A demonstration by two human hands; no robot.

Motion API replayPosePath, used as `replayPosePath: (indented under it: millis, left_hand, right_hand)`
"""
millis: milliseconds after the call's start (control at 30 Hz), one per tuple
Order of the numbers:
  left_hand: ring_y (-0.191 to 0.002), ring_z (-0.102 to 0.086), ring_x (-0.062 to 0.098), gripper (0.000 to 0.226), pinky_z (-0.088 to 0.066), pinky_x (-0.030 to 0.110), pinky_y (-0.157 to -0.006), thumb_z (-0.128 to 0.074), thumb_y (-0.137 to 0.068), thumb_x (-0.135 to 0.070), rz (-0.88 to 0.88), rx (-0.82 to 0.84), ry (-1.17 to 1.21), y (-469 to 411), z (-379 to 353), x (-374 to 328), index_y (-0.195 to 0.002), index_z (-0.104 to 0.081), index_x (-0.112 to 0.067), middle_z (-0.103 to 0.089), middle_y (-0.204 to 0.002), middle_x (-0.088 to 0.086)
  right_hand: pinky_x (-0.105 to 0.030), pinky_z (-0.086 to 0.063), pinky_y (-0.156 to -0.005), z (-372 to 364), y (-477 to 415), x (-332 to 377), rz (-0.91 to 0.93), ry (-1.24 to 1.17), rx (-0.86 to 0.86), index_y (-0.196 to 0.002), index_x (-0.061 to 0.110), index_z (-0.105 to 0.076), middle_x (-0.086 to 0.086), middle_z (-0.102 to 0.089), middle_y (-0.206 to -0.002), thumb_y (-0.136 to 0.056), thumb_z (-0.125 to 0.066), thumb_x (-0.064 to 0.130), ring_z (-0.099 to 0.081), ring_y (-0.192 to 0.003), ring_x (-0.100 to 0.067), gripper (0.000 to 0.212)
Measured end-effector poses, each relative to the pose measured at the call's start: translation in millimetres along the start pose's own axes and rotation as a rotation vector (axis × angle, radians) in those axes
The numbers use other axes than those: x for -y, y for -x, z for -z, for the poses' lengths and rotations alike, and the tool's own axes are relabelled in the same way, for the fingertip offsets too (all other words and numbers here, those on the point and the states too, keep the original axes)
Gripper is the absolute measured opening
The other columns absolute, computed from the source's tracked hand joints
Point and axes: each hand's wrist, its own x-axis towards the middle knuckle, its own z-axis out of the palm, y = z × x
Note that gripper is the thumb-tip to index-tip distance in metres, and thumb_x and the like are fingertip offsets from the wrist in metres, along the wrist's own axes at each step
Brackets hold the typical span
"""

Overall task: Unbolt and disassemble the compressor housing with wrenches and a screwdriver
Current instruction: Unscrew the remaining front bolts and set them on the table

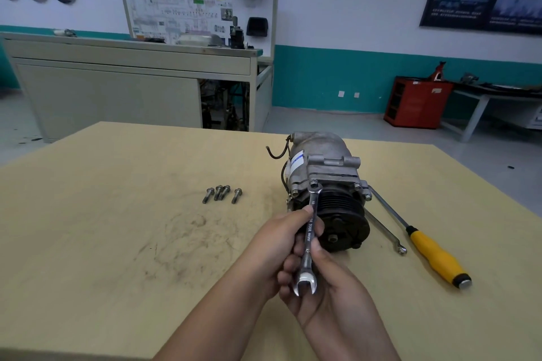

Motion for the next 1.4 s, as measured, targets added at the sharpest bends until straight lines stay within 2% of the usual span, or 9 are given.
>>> replayPosePath:
  millis: [133, 333, 533, 733, 867, 1000, 1133, 1267, 1400]
  left_hand:
    - [-0.022, -0.023, 0.005, 0.041, -0.019, 0.005, -0.029, -0.047, -0.095, -0.039, 0.065, 0.042, 0.05, 0, 6, 2, -0.063, -0.059, -0.017, -0.03, -0.039, -0.004]
    - [-0.032, -0.035, 0.01, 0.028, -0.029, 0.013, -0.035, -0.064, -0.087, -0.03, -0.163, -0.04, -0.169, -3, 6, 6, -0.076, -0.066, -0.004, -0.051, -0.057, 0.004]
    - [-0.039, -0.051, 0.009, 0.017, -0.042, 0.016, -0.042, -0.073, -0.081, -0.016, -0.191, -0.135, -0.122, -4, 5, 3, -0.065, -0.068, -0.01, -0.068, -0.058, 0.005]
    - [-0.054, -0.064, 0.01, 0.016, -0.052, 0.021, -0.058, -0.066, -0.086, -0.018, -0.129, -0.101, -0.108, -7, 0, 5, -0.072, -0.068, -0.01, -0.072, -0.064, 0.004]
    - [-0.041, -0.056, 0.009, 0.02, -0.047, 0.016, -0.044, -0.061, -0.089, -0.016, -0.087, -0.053, -0.039, -6, -5, 2, -0.073, -0.067, -0.006, -0.07, -0.062, 0.005]
    - [-0.033, -0.045, 0.007, 0.025, -0.04, 0.013, -0.038, -0.057, -0.09, -0.011, -0.047, 0.005, 0.129, -6, -9, -2, -0.069, -0.067, -0.002, -0.067, -0.06, 0.008]
    - [-0.032, -0.043, 0.006, 0.028, -0.04, 0.013, -0.035, -0.053, -0.092, -0.012, 0.0, 0.063, 0.222, -6, -8, -4, -0.069, -0.067, -0.003, -0.066, -0.057, 0.005]
    - [-0.036, -0.051, 0.006, 0.042, -0.043, 0.014, -0.037, -0.051, -0.093, -0.016, 0.04, 0.097, 0.242, -8, -10, -2, -0.056, -0.072, -0.01, -0.068, -0.058, 0.001]
    - [-0.04, -0.054, 0.005, 0.029, -0.046, 0.015, -0.041, -0.054, -0.091, -0.022, 0.014, 0.099, 0.189, -8, -10, -4, -0.072, -0.069, -0.008, -0.071, -0.065, 0.003]
  right_hand:
    - [-0.021, -0.046, -0.035, 1, -4, -4, -0.075, -0.1, -0.033, -0.064, 0.004, -0.063, -0.01, -0.056, -0.048, -0.072, -0.055, 0.023, -0.054, -0.035, -0.018, 0.022]
    - [-0.019, -0.042, -0.034, 6, -8, -7, -0.065, -0.034, -0.103, -0.065, 0.005, -0.059, -0.007, -0.05, -0.046, -0.07, -0.058, 0.023, -0.049, -0.033, -0.015, 0.019]
    - [-0.019, -0.042, -0.035, 12, -7, -6, 0.005, 0.044, -0.148, -0.053, 0.006, -0.062, -0.009, -0.051, -0.045, -0.068, -0.061, 0.02, -0.049, -0.033, -0.014, 0.021]
    - [-0.02, -0.04, -0.035, 19, -3, 2, 0.052, 0.17, -0.156, -0.07, 0.006, -0.052, -0.009, -0.052, -0.047, -0.067, -0.062, 0.019, -0.051, -0.036, -0.015, 0.016]
    - [-0.021, -0.042, -0.035, 21, 5, 17, -0.024, 0.194, -0.072, -0.074, 0.003, -0.057, -0.011, -0.055, -0.05, -0.072, -0.058, 0.022, -0.055, -0.039, -0.018, 0.019]
    - [-0.022, -0.045, -0.038, 19, 8, 27, -0.074, 0.108, -0.012, -0.063, 0.004, -0.071, -0.014, -0.056, -0.05, -0.084, -0.047, 0.032, -0.054, -0.037, -0.019, 0.043]
    - [-0.021, -0.04, -0.034, 16, 8, 27, -0.064, 0.034, 0.018, -0.062, 0.004, -0.071, -0.007, -0.047, -0.046, -0.077, -0.05, 0.026, -0.044, -0.034, -0.013, 0.034]
    - [-0.018, -0.034, -0.032, 14, 8, 26, -0.026, -0.036, 0.009, -0.061, 0.006, -0.064, -0.001, -0.039, -0.041, -0.076, -0.053, 0.023, -0.037, -0.03, -0.009, 0.025]
    - [-0.017, -0.034, -0.031, 10, 6, 26, 0.037, -0.014, -0.058, -0.051, 0.01, -0.066, 0.0, -0.04, -0.041, -0.073, -0.057, 0.02, -0.037, -0.03, -0.007, 0.026]
